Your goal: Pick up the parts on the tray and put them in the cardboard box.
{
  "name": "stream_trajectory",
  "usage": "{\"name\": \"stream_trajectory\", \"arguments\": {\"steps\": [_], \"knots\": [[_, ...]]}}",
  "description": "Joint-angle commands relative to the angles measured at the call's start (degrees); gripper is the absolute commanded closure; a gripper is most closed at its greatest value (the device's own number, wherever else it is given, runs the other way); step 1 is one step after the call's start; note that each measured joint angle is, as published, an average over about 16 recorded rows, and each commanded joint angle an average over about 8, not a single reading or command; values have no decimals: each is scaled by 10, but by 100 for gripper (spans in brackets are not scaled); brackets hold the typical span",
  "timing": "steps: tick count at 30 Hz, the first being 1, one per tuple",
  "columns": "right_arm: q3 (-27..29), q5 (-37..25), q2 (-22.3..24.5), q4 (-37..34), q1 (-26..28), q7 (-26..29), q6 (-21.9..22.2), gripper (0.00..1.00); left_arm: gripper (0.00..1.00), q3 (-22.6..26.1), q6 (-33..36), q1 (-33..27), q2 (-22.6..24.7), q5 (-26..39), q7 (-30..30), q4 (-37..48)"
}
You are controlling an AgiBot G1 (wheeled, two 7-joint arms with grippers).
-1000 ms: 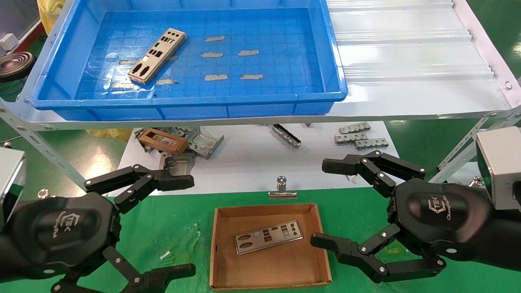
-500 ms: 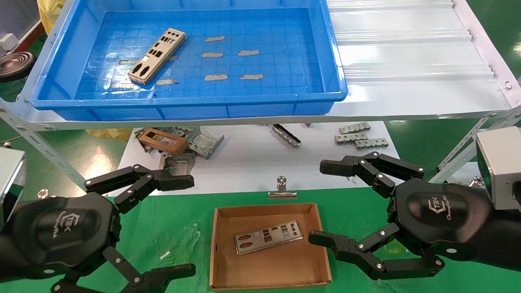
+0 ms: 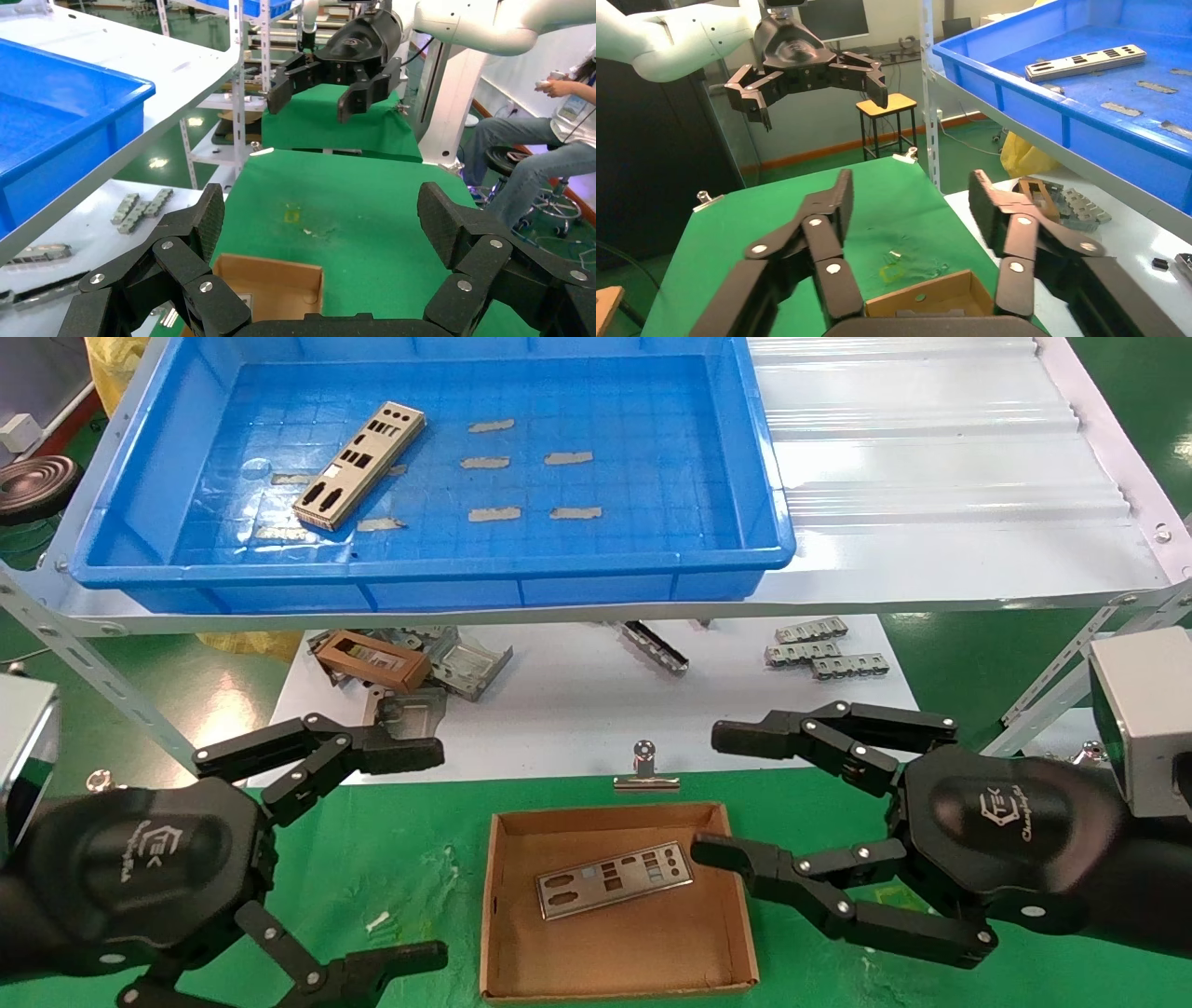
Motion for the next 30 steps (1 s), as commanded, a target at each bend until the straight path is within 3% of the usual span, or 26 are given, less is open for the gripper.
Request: {"name": "stream_trajectory", "arguments": {"steps": [1,9,13,21,30], "knots": [[0,0,0,0,0,0,0,100,0,0,0,0,0,0,0,0],[0,0,0,0,0,0,0,100,0,0,-1,-4,0,3,1,-1],[0,0,0,0,0,0,0,100,0,1,-13,-34,4,21,-3,-2],[0,0,0,0,0,0,0,100,0,31,-52,-199,49,121,-34,58],[0,0,0,0,0,0,0,100,0,105,-112,-386,135,288,-82,246]]}}
